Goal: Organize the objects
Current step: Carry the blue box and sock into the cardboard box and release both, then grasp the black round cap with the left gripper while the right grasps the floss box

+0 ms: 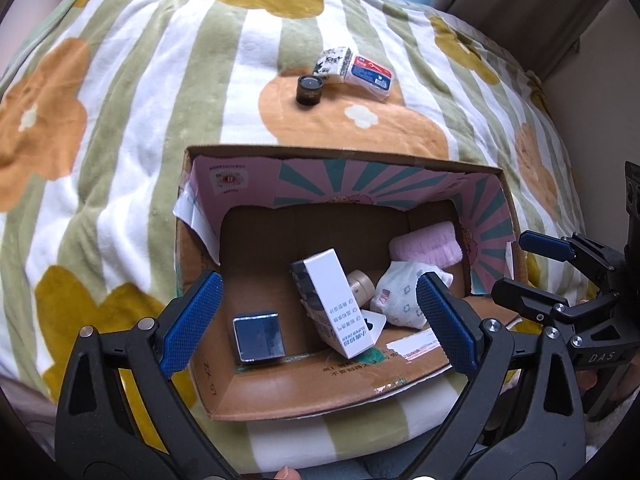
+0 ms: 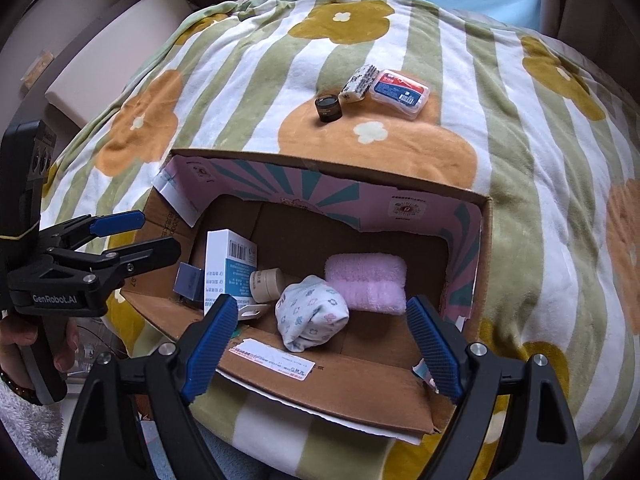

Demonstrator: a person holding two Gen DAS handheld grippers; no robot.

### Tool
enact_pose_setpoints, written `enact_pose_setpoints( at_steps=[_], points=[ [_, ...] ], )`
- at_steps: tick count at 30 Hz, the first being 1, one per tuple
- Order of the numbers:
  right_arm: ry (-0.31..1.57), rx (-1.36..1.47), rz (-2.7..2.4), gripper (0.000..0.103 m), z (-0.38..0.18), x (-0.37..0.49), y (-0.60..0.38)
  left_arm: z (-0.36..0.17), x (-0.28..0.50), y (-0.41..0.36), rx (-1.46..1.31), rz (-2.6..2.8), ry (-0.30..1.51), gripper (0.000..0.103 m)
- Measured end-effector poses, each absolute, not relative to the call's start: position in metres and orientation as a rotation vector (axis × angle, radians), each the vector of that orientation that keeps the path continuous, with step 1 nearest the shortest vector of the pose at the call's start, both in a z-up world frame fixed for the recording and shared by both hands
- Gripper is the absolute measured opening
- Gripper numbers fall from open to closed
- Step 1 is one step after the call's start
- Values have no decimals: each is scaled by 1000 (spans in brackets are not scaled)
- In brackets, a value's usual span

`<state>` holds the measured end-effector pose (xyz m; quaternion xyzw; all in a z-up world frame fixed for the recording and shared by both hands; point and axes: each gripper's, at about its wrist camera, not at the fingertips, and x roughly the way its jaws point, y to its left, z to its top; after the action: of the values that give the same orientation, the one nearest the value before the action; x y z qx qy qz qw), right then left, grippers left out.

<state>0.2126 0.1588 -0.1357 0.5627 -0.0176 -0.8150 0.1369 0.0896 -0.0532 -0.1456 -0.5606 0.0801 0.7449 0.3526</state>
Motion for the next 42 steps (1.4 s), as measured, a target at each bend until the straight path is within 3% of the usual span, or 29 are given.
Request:
enact_pose_setpoints(
  at_steps=[14,22,26,31,42],
  points=[
    [-18,1542,-2468,84,-95,180,158,-106,53,-40,-1348,1921,305,97],
    [22,1356,-2570,84,-49,125,170,-63,-7,-5,-1112,1908,453,97],
    [114,1271,-2606,84,-36,89,177,-55,-44,22,-1017,1814,435,97],
    [181,1246,-2568,84,-48,42,187,-83,-78,68,-971,1697,541,97],
    [361,1378,-2397,84,-138,-19,186,-197,-106,116,-1072,1506,599,96]
  ],
)
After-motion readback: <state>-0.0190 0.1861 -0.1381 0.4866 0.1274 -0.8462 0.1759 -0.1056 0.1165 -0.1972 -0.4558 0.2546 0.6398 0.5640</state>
